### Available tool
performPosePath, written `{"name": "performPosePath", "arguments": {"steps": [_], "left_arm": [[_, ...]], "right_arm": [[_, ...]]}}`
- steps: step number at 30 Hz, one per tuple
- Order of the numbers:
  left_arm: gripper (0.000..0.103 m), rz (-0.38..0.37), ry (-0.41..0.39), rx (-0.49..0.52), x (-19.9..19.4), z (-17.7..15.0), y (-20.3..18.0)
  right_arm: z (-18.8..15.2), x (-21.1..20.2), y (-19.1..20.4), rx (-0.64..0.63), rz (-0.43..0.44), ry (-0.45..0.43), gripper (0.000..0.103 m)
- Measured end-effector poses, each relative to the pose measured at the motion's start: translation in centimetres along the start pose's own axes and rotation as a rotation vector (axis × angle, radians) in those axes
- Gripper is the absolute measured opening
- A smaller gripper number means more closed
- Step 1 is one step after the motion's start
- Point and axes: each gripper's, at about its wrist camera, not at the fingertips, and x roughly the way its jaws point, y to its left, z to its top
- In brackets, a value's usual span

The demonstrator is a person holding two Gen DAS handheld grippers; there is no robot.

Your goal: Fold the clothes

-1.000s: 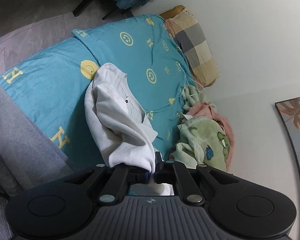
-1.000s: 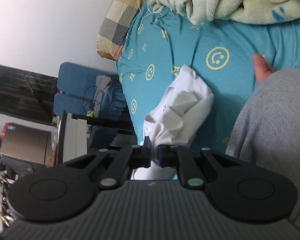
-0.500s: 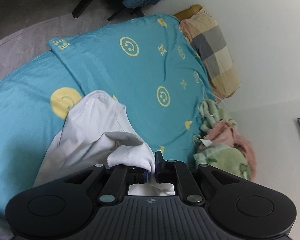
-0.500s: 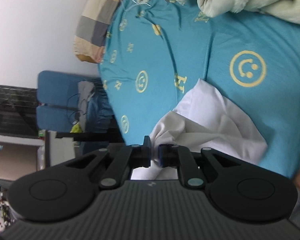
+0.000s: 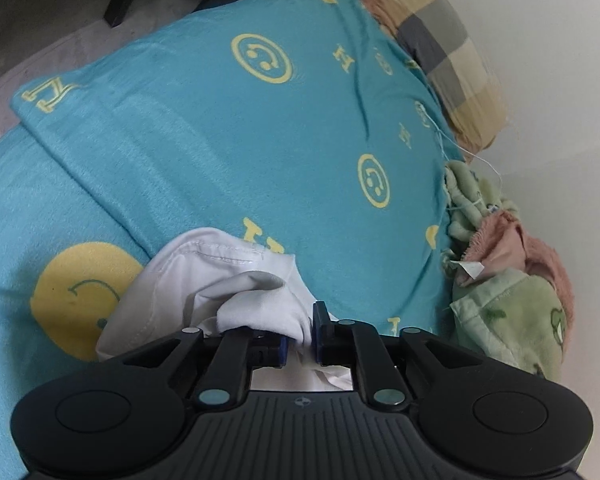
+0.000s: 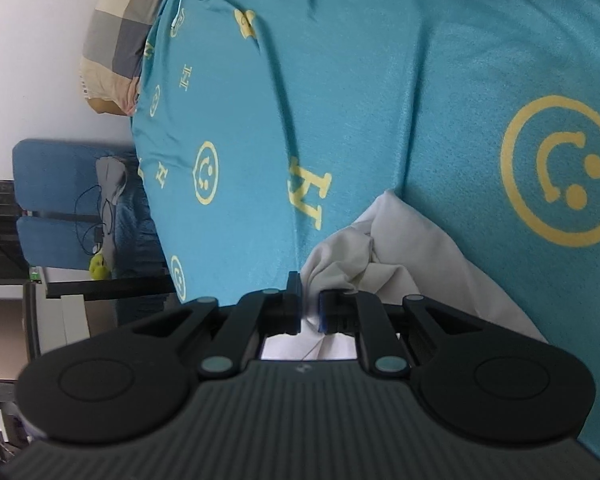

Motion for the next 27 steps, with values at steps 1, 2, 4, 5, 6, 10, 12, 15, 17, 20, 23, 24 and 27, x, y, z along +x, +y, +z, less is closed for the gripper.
{"name": "performPosePath", "arguments": {"steps": [1, 2, 4, 5, 6, 10, 12, 15, 17, 20, 23, 24, 27], "left_arm": [[0.037, -0.001, -0.012, 0.033, -0.5, -0.2, -0.5], [0.052, 0.002, -0.033, 0.073, -1.1, -0.5, -1.2], [0.07, 0.039, -0.078, 0.173, -1.7, -1.4, -2.4], [0.077, 0.06, -0.1, 0.224, -2.0, -1.9, -3.0], [0.08, 0.081, -0.121, 0.276, -2.3, -2.3, -3.6], [0.08, 0.166, -0.208, 0.482, -3.3, -4.2, -6.0], [0.08, 0.209, -0.229, 0.561, -3.1, -4.9, -6.6], [0.08, 0.277, -0.183, 0.593, -0.8, -4.8, -6.0], [0.078, 0.314, -0.15, 0.599, 0.8, -4.5, -5.4], [0.078, 0.317, -0.136, 0.573, 1.3, -4.2, -4.6], [0.078, 0.312, -0.146, 0.574, 1.0, -4.2, -4.4], [0.078, 0.316, -0.149, 0.587, 0.8, -4.5, -4.5], [0.078, 0.307, -0.163, 0.614, -0.3, -5.5, -5.2]], "right_arm": [[-0.1, -0.2, 0.0, -0.006, 0.01, 0.004, 0.014], [-0.2, -0.6, 0.2, -0.024, 0.021, 0.008, 0.017], [-0.9, -1.5, 0.9, -0.09, 0.055, 0.012, 0.036], [-1.3, -2.0, 1.3, -0.129, 0.076, 0.011, 0.053], [-1.8, -2.6, 1.8, -0.176, 0.095, 0.003, 0.065], [-3.9, -4.0, 4.4, -0.426, 0.095, -0.05, 0.068], [-4.8, -3.3, 5.5, -0.565, 0.034, -0.078, 0.068], [-5.9, -1.8, 6.9, -0.759, -0.06, -0.114, 0.068], [-6.1, 0.1, 7.0, -0.822, -0.126, -0.109, 0.067], [-6.0, 2.5, 6.4, -0.856, -0.185, -0.083, 0.067], [-6.2, 2.8, 6.5, -0.866, -0.193, -0.088, 0.067], [-6.3, 2.6, 6.5, -0.866, -0.191, -0.09, 0.067], [-7.0, 1.2, 6.5, -0.864, -0.17, -0.103, 0.066]]}}
